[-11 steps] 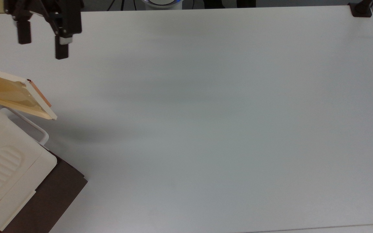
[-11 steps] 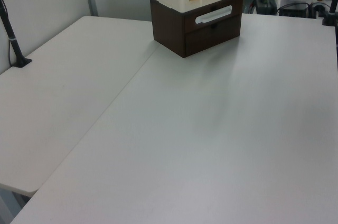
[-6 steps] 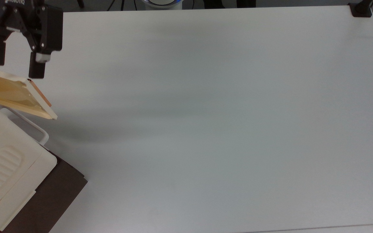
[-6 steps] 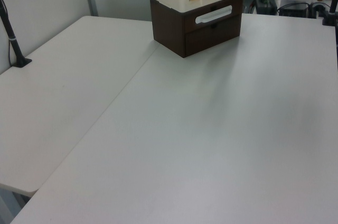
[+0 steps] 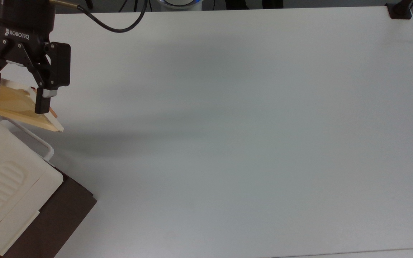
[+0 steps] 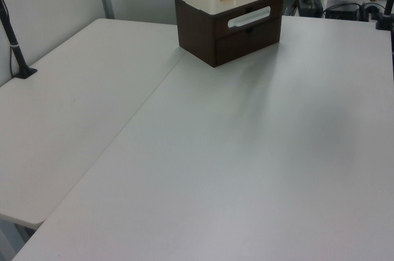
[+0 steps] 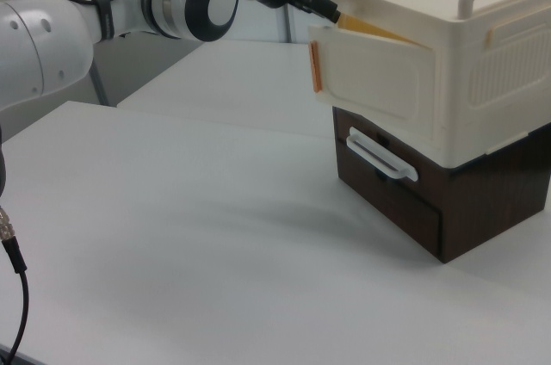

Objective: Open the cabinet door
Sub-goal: 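Push the door outward around its hinge to swing it wide open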

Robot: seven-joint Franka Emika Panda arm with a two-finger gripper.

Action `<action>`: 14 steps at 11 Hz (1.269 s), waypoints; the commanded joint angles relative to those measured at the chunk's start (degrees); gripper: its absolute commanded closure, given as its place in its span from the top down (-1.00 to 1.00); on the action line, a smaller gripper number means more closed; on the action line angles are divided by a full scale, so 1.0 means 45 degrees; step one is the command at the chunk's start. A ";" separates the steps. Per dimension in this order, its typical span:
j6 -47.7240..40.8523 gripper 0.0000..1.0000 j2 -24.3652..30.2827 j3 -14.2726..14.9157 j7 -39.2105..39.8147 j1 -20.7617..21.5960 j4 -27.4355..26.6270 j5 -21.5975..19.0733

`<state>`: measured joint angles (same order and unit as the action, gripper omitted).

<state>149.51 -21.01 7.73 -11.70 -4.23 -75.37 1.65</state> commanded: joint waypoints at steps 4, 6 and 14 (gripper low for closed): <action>-0.4954 1.00 0.1053 0.0059 0.3591 -0.0291 -0.0127 -0.0348; -0.6382 1.00 0.1384 0.0001 0.3673 -0.0271 -0.0088 -0.0329; -1.0781 1.00 0.2558 0.0899 0.4686 -0.1442 -0.0263 -0.0153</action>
<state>103.88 -11.36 10.64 5.61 -10.30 -75.15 1.60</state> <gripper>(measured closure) 0.000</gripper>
